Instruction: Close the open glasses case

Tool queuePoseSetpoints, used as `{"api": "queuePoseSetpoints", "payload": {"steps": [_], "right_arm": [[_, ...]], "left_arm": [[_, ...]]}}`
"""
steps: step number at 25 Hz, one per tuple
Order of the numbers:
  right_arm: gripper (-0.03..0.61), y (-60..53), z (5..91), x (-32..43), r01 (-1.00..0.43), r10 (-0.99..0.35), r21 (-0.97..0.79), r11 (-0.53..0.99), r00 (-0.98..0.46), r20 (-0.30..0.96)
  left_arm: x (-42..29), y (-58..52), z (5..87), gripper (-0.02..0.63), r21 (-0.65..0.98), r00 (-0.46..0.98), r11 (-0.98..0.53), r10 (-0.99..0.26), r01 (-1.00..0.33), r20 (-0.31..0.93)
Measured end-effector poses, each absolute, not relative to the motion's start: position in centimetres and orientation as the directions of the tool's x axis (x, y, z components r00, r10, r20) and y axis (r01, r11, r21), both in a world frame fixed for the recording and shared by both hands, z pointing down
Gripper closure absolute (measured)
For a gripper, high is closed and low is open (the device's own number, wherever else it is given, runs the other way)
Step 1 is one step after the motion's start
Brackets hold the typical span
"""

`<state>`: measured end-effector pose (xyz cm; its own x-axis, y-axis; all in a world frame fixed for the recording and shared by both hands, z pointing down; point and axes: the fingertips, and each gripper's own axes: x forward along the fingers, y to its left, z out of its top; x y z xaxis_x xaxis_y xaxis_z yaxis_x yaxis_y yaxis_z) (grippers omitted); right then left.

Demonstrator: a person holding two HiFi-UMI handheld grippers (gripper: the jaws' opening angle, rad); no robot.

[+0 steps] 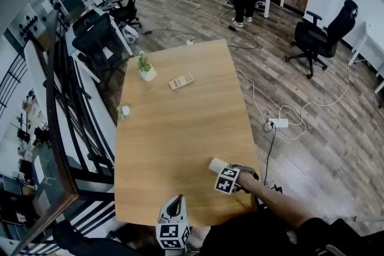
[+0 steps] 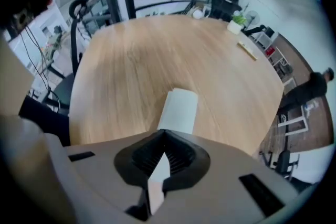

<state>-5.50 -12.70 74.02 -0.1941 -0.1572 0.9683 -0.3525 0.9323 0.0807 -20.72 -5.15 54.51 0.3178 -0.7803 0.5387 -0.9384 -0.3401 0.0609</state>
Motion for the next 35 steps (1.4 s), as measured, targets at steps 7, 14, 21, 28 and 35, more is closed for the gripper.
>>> {"api": "queuePoseSetpoints", "payload": {"steps": [7,14,21,28,35], "right_arm": [[0.566,-13.4,56.3,-0.5,-0.651,-0.446,-0.213,0.728,-0.686,0.575],[0.566,-11.9,42.1,12.0,-0.849,-0.826,-0.077,0.522,-0.526,0.200],[0.566,-9.4,40.8,16.0,-0.916,-0.913,-0.107,0.386,-0.396,0.099],[0.566,-8.8,40.3,15.1,-0.902,-0.898,-0.021,0.431,-0.431,0.090],[0.566,-9.2,40.1,15.2,-0.898,-0.893,-0.013,0.439,-0.438,0.100]], "left_arm": [[-20.3,-5.7,52.0,0.614,0.068,0.336,-0.342,-0.832,-0.937,0.441],[-19.7,-6.0,48.9,0.614,0.037,0.324,-0.332,-0.882,-0.943,0.343],[-18.7,-5.9,47.7,0.614,-0.008,0.315,-0.339,-0.885,-0.941,0.342],[-17.9,-5.5,47.2,0.614,-0.022,0.317,-0.346,-0.882,-0.938,0.349],[-18.4,-4.8,47.3,0.615,-0.029,0.290,-0.321,-0.888,-0.947,0.358]]}}
